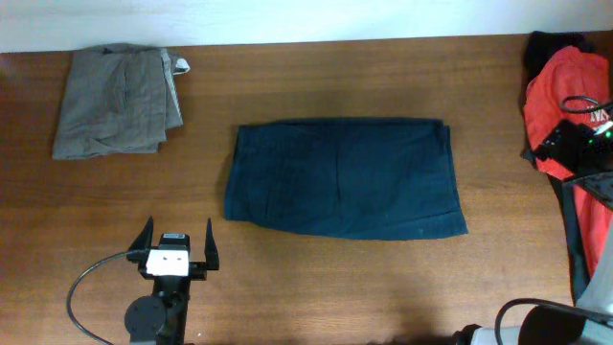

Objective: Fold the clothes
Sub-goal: 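Release the jeans and retract the right gripper to the right side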

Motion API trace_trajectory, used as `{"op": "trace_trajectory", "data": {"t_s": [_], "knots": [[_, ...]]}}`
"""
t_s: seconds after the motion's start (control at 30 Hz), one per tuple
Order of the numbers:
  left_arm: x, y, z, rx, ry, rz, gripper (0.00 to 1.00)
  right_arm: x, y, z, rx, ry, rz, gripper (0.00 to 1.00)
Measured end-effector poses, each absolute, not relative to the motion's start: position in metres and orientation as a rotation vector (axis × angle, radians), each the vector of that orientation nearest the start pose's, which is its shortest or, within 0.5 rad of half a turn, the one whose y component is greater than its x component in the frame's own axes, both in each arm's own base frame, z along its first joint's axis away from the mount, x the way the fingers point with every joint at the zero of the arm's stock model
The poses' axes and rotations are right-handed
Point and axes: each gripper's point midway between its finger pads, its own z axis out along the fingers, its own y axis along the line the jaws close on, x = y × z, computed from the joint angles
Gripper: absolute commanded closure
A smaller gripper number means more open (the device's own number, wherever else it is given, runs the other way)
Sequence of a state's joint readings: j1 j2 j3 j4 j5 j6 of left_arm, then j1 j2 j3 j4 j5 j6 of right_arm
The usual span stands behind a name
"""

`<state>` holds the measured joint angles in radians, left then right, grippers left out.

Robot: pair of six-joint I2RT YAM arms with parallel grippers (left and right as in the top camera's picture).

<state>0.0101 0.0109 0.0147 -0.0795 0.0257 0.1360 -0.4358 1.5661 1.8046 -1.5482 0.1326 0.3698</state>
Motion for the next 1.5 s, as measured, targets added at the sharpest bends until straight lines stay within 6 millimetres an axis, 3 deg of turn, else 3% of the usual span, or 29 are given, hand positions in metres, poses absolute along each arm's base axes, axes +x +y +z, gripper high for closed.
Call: {"op": "trace_trajectory", "data": {"t_s": [0.2,1.5], "knots": [[0.246,-0.0019,0.1588,0.123,1.642,0.09,0.01,0.2584,-0.1588,0.2498,1.206,2.646,-0.228,0.01],[0.246,-0.0019,0.1588,0.123,1.642,0.09,0.01,0.2605,-0.1585,0.2501,1.203,2.639,-0.217,0.01]]}}
